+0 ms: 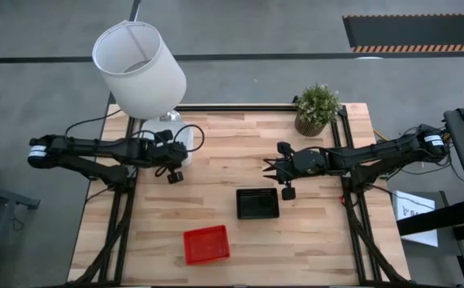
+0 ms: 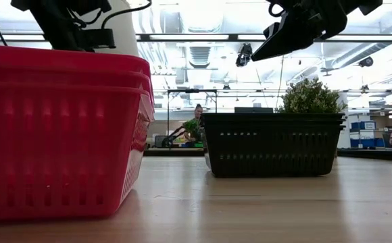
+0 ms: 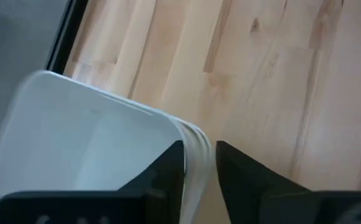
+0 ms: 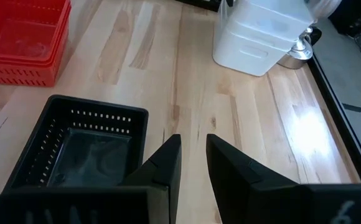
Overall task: Stack baskets by color
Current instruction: Stack the white bin on top of the top white bins, then return to Home Position
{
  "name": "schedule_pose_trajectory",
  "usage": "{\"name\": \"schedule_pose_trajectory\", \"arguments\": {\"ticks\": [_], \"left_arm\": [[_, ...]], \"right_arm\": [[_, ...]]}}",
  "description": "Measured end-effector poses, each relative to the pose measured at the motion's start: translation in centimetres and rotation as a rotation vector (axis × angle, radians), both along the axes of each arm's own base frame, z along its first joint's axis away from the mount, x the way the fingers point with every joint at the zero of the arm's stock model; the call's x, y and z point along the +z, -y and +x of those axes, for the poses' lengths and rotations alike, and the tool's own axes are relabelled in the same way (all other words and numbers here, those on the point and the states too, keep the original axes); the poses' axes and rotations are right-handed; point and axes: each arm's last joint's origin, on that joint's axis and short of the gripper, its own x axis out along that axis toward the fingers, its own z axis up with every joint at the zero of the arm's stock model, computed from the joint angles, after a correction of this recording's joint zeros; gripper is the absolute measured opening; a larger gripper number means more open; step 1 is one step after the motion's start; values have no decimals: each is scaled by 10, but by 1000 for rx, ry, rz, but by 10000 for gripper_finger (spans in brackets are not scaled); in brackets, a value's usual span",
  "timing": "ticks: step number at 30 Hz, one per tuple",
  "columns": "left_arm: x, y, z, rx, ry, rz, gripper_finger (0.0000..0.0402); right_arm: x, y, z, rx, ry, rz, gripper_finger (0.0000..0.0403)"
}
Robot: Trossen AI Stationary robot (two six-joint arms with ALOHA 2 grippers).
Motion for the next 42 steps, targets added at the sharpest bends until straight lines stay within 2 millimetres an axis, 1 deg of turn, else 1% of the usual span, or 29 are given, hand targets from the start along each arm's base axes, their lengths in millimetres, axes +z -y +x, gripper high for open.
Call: {"name": "schedule_pose_trajectory", "arguments": {"ticks": [5,12,18,22,26,32,35,38,40,42], "left_arm": [[8,0,-5,-11,39,9,97],[15,0,-14,38,107,1,99],[17,1,-16,94,156,-18,99],[15,2,-16,34,127,-46,99],[12,2,-16,3,105,-27,99],[-5,2,-16,3,99,-28,99],[-7,3,-15,2,108,-29,99],[-1,6,-15,-18,146,-28,99],[5,11,-13,-53,226,-26,99],[8,17,-11,-122,313,-34,99]], "right_arm": [[0,0,0,-1,-4,1,68],[0,0,0,-7,-4,10,68],[0,0,0,-7,-4,10,68],[0,0,0,-7,-3,9,68],[0,0,0,-7,-4,10,68],[0,0,0,-7,-4,11,68],[-1,0,0,-7,-5,10,68],[-7,0,-2,12,-17,-20,68],[-16,0,-3,34,-3,-47,68],[-24,0,-4,84,45,-56,68]]}}
